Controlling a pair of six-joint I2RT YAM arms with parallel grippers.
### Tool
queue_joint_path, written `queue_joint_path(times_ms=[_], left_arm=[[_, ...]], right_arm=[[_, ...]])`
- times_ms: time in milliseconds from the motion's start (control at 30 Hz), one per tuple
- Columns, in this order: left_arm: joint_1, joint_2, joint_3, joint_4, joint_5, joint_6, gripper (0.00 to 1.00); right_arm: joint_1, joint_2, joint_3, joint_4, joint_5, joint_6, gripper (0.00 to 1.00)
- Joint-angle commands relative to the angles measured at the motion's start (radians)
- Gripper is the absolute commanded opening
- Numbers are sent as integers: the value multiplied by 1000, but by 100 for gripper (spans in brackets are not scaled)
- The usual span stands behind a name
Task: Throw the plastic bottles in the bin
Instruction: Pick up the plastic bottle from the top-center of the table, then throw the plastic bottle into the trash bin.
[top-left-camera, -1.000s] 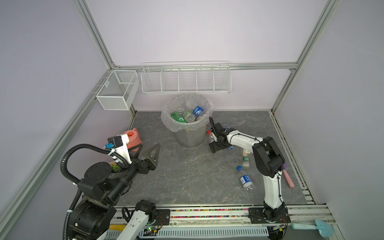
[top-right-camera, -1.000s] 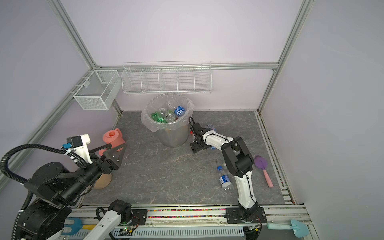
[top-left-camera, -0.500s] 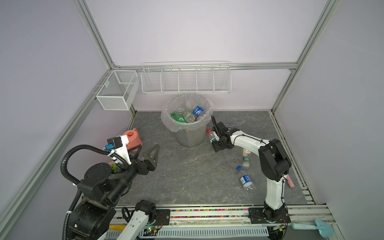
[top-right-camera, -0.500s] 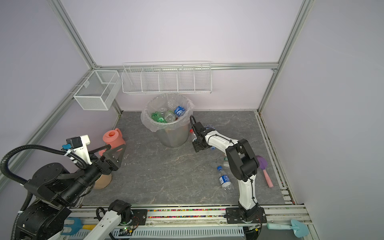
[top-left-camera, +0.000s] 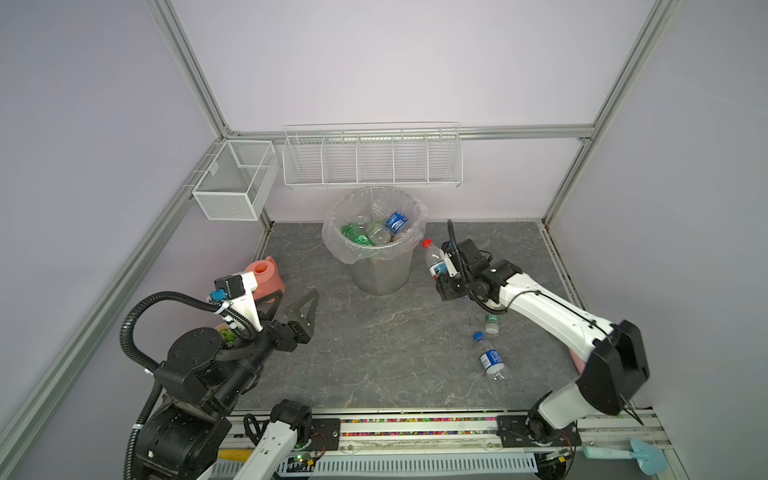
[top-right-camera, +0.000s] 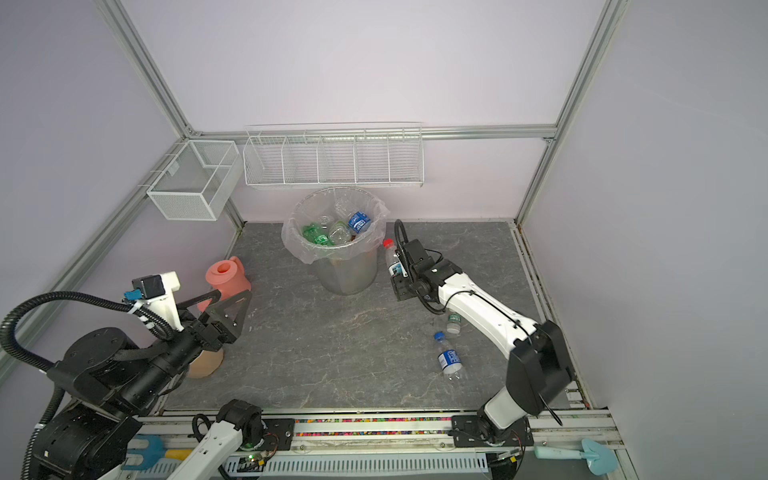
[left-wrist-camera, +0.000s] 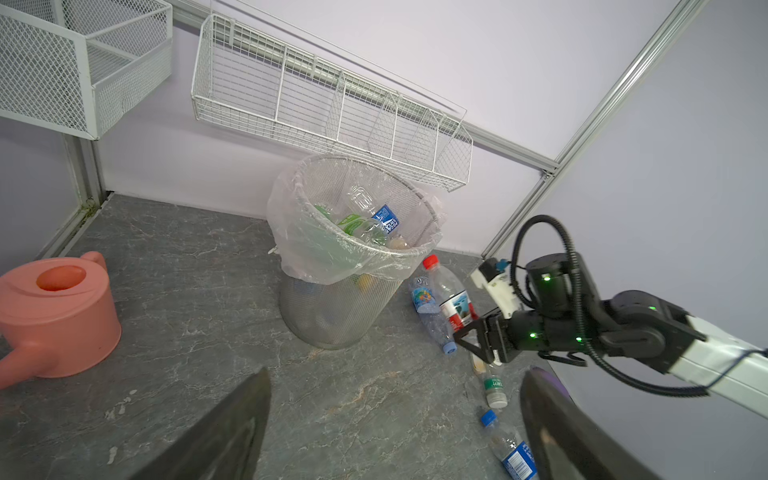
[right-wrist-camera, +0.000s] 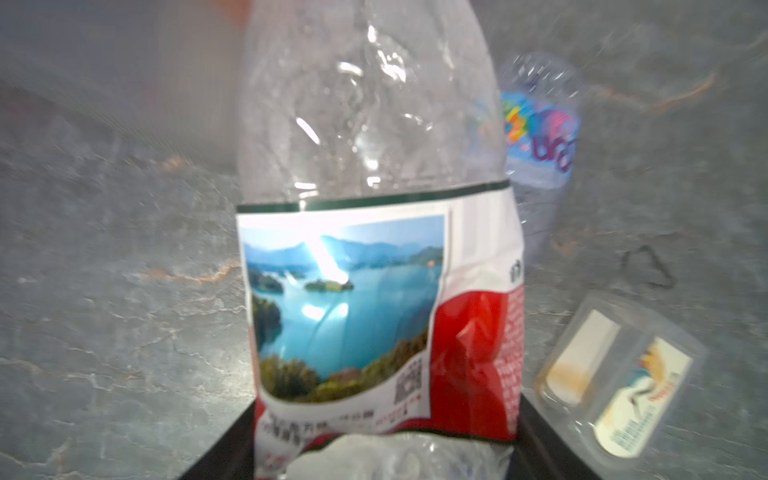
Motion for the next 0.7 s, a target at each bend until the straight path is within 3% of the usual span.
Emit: queue_joint_path(times_ms=[0, 167, 300, 500, 667], left_arm=[[-5, -9, -15, -15, -5, 5, 93], [-4, -13, -18, -8, -3, -4, 93], [-5, -14, -15, -10, 2, -8, 93], [-5, -14, -15, -11, 0, -13, 93], [-5, -18, -17, -19, -4, -12, 93]], right_arm=[[0, -123, 57, -79, 66, 6, 57], [5, -288, 214, -71, 74, -26, 59], [5, -314, 362, -41, 45, -51, 59], [7, -152, 632, -68, -36, -71, 59], [19, 86, 893, -129, -114, -80, 59]])
